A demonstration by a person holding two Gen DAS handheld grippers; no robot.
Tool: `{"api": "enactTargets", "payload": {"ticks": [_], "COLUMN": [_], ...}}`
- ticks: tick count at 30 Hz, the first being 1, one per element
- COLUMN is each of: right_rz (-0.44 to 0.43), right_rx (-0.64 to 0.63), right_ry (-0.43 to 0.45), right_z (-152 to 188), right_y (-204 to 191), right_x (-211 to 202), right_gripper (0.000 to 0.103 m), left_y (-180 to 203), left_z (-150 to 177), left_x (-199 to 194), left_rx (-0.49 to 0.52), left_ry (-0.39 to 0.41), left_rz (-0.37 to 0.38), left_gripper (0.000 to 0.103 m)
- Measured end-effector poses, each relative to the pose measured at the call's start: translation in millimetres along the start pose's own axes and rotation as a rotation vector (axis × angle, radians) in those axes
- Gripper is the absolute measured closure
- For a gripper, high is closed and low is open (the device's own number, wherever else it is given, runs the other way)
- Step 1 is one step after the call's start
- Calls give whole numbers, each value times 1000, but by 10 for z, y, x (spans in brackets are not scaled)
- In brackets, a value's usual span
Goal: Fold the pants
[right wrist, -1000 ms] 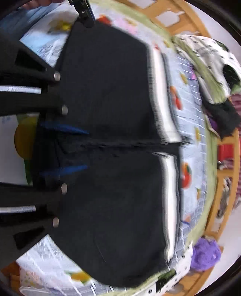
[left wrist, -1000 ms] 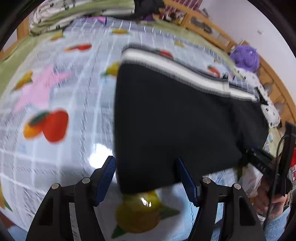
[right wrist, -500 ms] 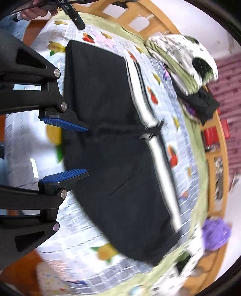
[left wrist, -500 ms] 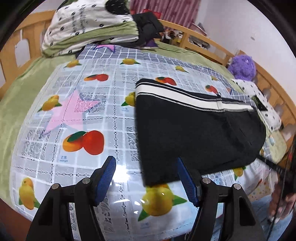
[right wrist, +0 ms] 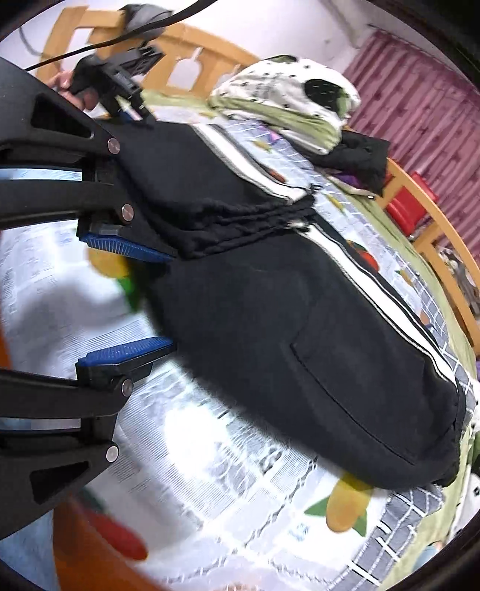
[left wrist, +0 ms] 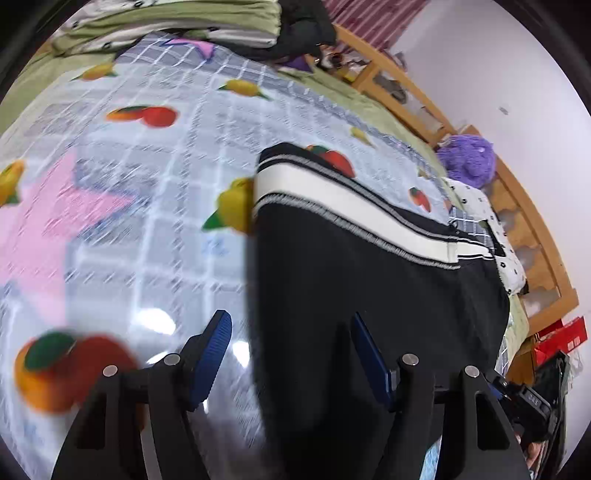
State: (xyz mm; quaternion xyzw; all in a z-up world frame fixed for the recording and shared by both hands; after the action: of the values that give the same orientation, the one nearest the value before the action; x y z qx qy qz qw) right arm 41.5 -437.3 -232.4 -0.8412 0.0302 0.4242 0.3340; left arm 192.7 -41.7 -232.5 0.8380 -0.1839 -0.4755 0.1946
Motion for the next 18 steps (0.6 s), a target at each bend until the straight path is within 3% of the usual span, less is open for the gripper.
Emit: {"api": "enactTargets", "payload": {"ticks": [3,5,6,10,12,15,18], "right_rz": [-6,17,31,62,-1,-108,-162], "right_rx": [53,50,48,6,18,-8,-82], "right_ry": [32,27,32,113,134,107,50], "right_z": [-110,-187,-221,-267,-253,-135,125], "right_y": [-6,-61,-114,-442,-652,-1019,-1439], "right_x": [163,272,310,138,41,11,145], "right_gripper": [73,92,93,94,94,94,94], "left_y": [57,56,67,151,83,-219,-507], "left_z": [-102,-188,-225,-469,-616,-780,-792], "left_x": [171,229,202,-231,-547,-1001,-1245], "left_rx": [-37,-89,-93,-53,-26,-42,-24], "left_ry": [-28,-29,-24,55,105,161,168], "left_rz": [38,48,69,129,121,75,-40], "left_gripper": [64,85,92,93,93,93,93]}}
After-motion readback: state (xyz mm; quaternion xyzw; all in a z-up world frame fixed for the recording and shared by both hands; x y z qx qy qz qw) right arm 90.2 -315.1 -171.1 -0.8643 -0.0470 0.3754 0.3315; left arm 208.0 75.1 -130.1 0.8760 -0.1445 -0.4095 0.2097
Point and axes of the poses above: each gripper's, at about its wrist camera, not at the fingertips, and x roughly the way its jaws point, y to its right, z to its underside, the point moved 5 cm from there along x, roughly the way its jaws point, and after that the axes turned 3 degrees about -x, right-handed, at the moved point
